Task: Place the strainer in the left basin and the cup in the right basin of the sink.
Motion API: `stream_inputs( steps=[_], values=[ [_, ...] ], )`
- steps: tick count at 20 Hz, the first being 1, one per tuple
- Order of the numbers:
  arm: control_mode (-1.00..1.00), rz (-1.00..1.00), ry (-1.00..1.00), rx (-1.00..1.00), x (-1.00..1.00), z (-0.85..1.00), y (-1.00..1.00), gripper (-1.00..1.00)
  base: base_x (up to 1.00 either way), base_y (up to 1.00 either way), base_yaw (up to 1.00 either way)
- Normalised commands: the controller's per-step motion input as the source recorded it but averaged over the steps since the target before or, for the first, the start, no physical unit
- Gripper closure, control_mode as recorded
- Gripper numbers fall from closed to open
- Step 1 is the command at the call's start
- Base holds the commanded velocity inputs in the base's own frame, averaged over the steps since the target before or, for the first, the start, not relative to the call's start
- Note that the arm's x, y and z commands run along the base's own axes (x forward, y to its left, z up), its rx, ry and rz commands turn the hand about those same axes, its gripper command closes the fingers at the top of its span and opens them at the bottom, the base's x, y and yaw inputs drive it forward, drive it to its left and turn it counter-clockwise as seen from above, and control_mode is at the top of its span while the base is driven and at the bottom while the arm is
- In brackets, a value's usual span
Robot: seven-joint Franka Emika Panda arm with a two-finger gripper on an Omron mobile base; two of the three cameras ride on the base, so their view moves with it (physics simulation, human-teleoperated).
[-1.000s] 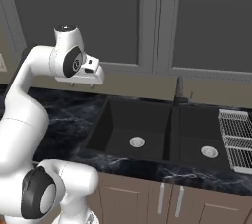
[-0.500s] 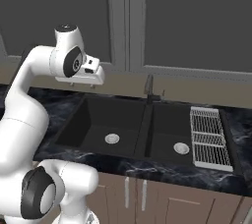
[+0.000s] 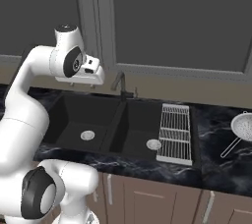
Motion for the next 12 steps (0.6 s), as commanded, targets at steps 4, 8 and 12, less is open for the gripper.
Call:
stream_inputs(
  steps=[4, 8, 12],
  values=[
    [1.00, 0.00, 0.00, 0.00, 0.00, 0.00, 0.00, -1.00, 0.00, -0.61, 0.00],
    [1.00, 0.00, 0.00, 0.00, 0.00, 0.00, 0.00, -1.00, 0.00, -0.52, 0.00],
    [1.00, 0.00, 0.00, 0.00, 0.00, 0.00, 0.00, -1.00, 0.02, -0.37, 0.00]
  ],
)
